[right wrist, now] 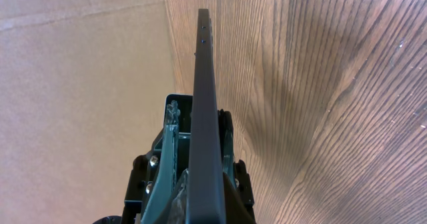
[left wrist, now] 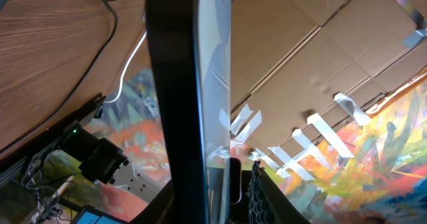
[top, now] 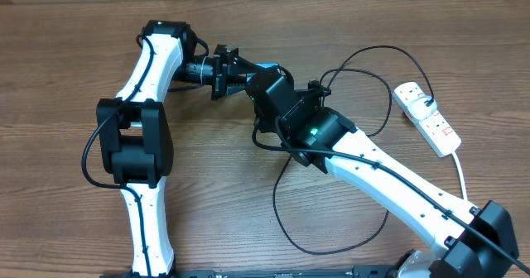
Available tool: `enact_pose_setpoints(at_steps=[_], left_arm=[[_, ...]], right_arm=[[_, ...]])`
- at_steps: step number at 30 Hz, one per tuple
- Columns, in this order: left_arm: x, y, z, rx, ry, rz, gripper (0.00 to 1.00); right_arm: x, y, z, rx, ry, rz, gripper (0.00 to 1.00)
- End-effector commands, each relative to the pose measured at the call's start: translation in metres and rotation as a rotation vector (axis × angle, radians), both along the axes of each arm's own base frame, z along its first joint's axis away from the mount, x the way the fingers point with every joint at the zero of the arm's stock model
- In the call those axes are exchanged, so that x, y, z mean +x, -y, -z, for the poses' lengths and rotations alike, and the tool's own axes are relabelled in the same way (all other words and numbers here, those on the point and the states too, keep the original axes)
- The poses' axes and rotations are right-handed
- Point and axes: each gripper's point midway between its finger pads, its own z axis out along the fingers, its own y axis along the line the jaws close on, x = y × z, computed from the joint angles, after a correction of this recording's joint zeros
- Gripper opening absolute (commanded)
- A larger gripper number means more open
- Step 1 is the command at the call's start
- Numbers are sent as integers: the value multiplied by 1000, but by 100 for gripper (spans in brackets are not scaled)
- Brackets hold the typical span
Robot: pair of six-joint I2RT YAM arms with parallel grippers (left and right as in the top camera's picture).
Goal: Plug charger to phone and switch on socket
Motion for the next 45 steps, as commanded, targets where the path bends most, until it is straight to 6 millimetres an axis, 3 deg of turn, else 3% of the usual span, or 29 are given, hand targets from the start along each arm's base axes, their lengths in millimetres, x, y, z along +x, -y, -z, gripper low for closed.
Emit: enact_pose_setpoints(at_steps=[1, 11, 21, 25, 28, 30, 33, 38, 40, 44, 45], left_arm=[[1, 4, -1, 6, 11, 11, 25], [1, 4, 0, 8, 13, 12, 21], [1, 4, 0, 11, -8, 10, 5], [1, 4, 0, 11, -8, 10, 4], [1, 4, 0, 11, -8, 10, 4], [1, 4, 0, 11, -8, 10, 4], [1, 4, 0, 10, -8, 9, 4], [1, 4, 0, 10, -4, 10, 4], [3, 4, 0, 8, 17, 10, 4], [11, 5, 2, 0, 110, 9, 4], [16, 5, 3, -4, 157, 9, 4]], right_arm=[[3, -1, -22, 56, 38, 35, 4], [1, -5, -22, 56, 30, 2, 4], [-1, -8, -21, 62, 20, -20, 4], [-1, -9, -21, 63, 19, -24, 4], [-1, -10, -22, 30, 40, -56, 22], [0, -10, -24, -1, 61, -87, 24], [2, -12, -27, -46, 97, -130, 41], [2, -11, -36, -57, 126, -150, 61], [4, -8, -50, -97, 187, -192, 64], [12, 17, -83, -306, 351, -317, 93], [14, 32, -94, -390, 393, -348, 100]])
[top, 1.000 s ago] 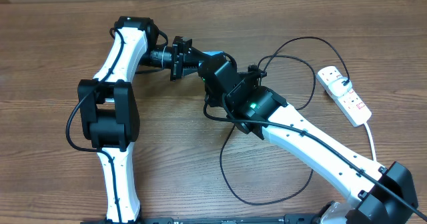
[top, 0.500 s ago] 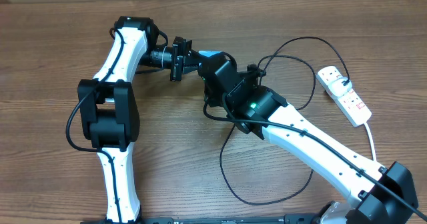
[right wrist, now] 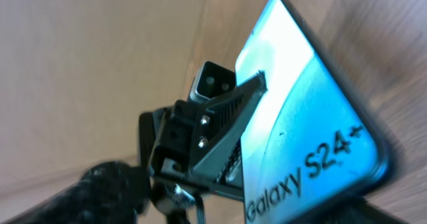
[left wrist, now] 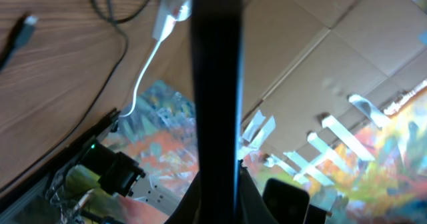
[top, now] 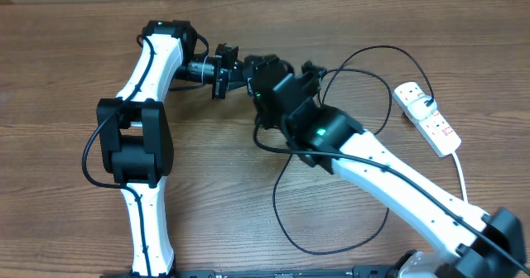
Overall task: Plug charger to phone and switch on socket
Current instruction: 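Move the right gripper away to the black cable's USB-C plug on the table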
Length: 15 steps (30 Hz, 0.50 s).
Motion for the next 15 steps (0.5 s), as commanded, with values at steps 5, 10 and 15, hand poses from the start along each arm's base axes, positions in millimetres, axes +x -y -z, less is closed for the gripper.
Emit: enact_pose_setpoints(at_steps=[5, 10, 15], left_arm=[[16, 6, -4, -44, 253, 17, 4], [17, 5, -9, -51, 410, 37, 4], [20, -4, -6, 146, 500, 76, 4]], right_arm=[[6, 91, -72, -385, 246, -119, 100], [-4, 163, -37, -551, 55, -89, 100], [-15, 215, 14, -612, -209, -48, 100]])
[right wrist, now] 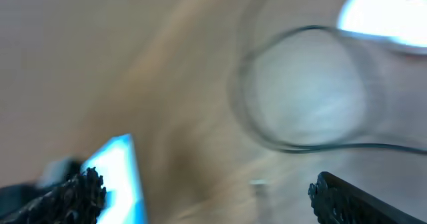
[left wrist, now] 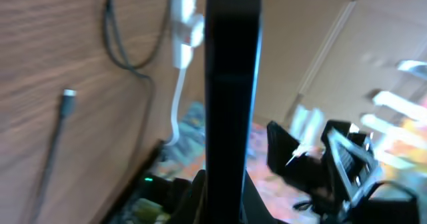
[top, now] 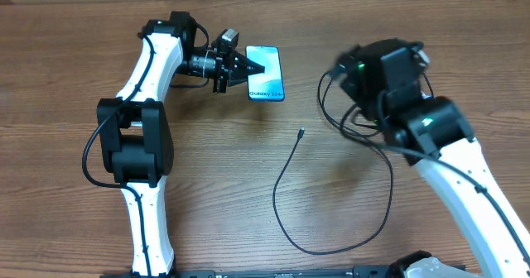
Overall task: Plug charger to phone and switch on socket
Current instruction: 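Move the right gripper away to the black cable's USB-C plug on the table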
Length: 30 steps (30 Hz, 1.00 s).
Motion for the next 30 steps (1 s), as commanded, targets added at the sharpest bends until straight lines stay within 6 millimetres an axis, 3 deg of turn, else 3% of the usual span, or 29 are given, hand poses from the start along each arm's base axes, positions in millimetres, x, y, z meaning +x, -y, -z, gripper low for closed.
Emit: enact_pose_setpoints(at_steps=[1, 5, 8, 12, 17, 20, 30], left_arm=[[5, -5, -19, 130, 197, 23, 4], [11, -14, -44, 253, 338, 9, 4], [21, -39, -57, 461, 438, -46, 4], [27, -66, -58, 649, 437, -126, 4], [27, -69, -58, 665, 440, -131, 4], [28, -69, -58, 666, 443, -132, 4], [30, -76, -54, 711, 443, -143, 4]], right_arm=[[2, 20, 25, -47, -111, 2, 100], [0, 18, 58, -33, -240, -10, 100], [4, 3, 92, -44, -341, -99, 97], [4, -29, 127, 23, -439, -250, 79], [-3, -48, 165, 56, -557, -298, 64], [-8, -60, 174, 45, -579, -368, 57], [-19, -87, 196, 25, -567, -435, 51]])
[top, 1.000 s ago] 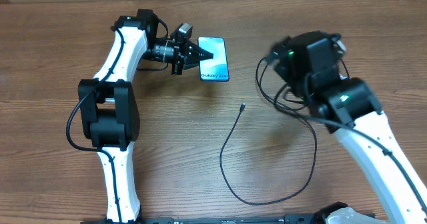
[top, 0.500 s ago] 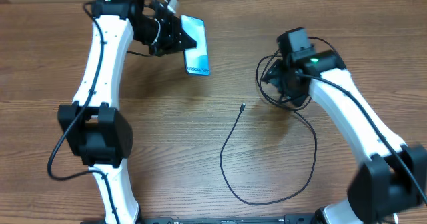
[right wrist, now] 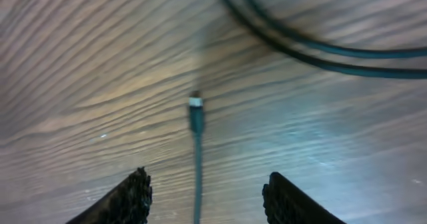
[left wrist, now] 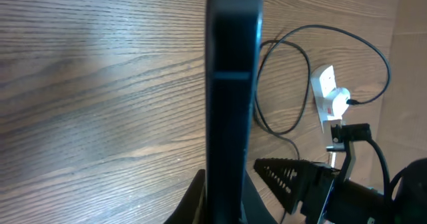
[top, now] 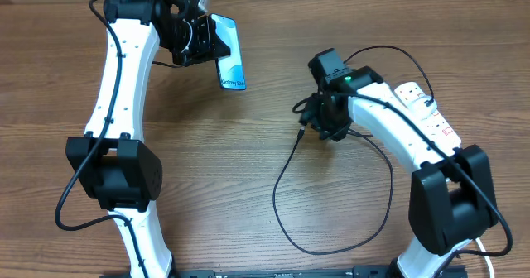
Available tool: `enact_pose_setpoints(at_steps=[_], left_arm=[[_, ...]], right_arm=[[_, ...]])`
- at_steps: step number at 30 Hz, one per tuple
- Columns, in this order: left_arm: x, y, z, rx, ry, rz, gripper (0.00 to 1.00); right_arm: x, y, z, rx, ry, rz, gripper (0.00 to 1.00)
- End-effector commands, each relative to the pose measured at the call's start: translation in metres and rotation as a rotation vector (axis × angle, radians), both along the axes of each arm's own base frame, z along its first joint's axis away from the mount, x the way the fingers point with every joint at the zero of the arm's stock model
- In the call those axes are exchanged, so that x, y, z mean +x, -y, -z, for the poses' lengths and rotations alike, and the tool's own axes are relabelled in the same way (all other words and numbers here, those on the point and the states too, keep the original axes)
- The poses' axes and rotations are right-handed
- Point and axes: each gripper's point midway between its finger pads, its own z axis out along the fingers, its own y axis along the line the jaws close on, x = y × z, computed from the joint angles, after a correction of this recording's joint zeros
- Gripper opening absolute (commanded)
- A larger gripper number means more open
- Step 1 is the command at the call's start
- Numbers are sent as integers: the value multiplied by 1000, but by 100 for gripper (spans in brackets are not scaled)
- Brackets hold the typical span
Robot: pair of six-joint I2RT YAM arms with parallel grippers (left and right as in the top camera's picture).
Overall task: Plug charger to phone and switch on socket
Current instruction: 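Move the right gripper away to the black cable's USB-C plug on the table, then lower the right gripper over the USB-C plug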
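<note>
A phone [top: 229, 59] with a lit blue screen is held above the table at the far left, and my left gripper [top: 205, 40] is shut on it. The left wrist view shows it edge-on as a dark bar [left wrist: 232, 84]. The black charger cable [top: 331, 232] loops over the table, with its free plug end [right wrist: 195, 105] lying flat on the wood. Just above that plug end, my right gripper [right wrist: 208, 201] is open, one finger on each side of the cable. The white power strip [top: 429, 119] lies at the right with the charger adapter [top: 421, 104] plugged in.
The wooden table [top: 215, 187] carries the cable's wide loop at centre right. A cardboard wall runs along the far edge. The power strip's white lead [top: 462, 179] trails toward the front right.
My left arm has carried the phone further left and toward the back. My right gripper, which was high at the right and blurred, is now low over the cable's plug end, open.
First both grippers met at the phone, which stood edge-on between them. Then my right gripper had drawn back, leaving the phone in the left. Afterwards the right arm was off to the right, and it now hovers open over the cable's plug.
</note>
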Motion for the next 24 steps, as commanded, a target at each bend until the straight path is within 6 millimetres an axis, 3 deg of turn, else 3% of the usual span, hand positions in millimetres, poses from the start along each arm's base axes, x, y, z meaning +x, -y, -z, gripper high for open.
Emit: enact_pose_setpoints(at_steps=[1, 8, 18, 24], left_arm=[[1, -2, -12, -4, 29, -10, 4], [1, -2, -12, -4, 29, -10, 4], [1, -1, -13, -7, 29, -8, 4], [1, -1, -13, -6, 29, -8, 4]], right_arm=[[-8, -6, 15, 1, -9, -16, 50], [-7, -10, 24, 19, -1, 46, 47], [-15, -15, 25, 18, -50, -36, 46], [-17, -20, 42, -1, -148, -52, 42]])
